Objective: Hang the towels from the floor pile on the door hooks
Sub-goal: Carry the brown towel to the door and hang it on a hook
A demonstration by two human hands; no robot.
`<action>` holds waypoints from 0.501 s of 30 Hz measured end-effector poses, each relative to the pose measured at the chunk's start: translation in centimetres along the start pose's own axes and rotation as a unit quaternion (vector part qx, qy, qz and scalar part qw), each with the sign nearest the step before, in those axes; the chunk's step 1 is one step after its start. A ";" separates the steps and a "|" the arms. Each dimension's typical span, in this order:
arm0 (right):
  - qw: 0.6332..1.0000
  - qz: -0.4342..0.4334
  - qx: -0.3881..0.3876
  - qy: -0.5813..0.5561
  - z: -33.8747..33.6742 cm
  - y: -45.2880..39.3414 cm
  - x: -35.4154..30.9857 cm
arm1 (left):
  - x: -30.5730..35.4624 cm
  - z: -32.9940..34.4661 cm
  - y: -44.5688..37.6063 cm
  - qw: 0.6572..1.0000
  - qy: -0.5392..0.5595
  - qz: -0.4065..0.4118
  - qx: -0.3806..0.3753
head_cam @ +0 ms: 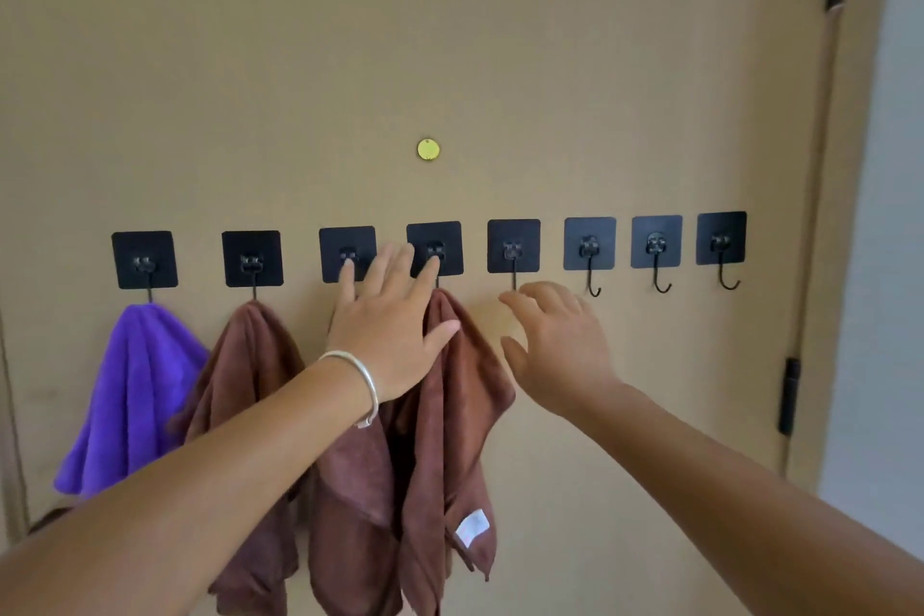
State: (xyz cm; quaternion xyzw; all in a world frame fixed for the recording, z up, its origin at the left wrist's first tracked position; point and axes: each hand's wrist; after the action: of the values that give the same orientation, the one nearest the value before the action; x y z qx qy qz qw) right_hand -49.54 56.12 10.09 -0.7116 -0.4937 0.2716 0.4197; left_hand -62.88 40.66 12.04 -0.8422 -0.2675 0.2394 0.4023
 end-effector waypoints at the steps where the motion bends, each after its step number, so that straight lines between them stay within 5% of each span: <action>1: 1.000 0.008 0.007 0.016 -0.8 0.7 0.2 | 0.3 -0.1 0.5 1.000 0.015 0.006 0.005; 10: 0.972 0.159 -0.036 0.168 -10.7 8.2 -0.6 | 4.8 -1.5 2.9 0.981 0.162 0.108 0.025; 15: 0.934 0.243 -0.027 0.260 -18.4 13.2 -2.3 | 11.4 -4.2 4.7 0.937 0.289 0.197 0.022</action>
State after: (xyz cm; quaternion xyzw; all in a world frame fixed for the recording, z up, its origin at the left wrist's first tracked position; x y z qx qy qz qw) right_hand -29.34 45.85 7.79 -0.8666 -0.1863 0.1574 0.4353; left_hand -50.62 43.22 8.51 -0.9016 0.0367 0.0661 0.4259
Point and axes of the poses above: each hand's wrist, its own y-axis away from the middle knuckle, its own z-axis out of the palm, x = y × z, and after that the axes turned 10 degrees about x, right-handed
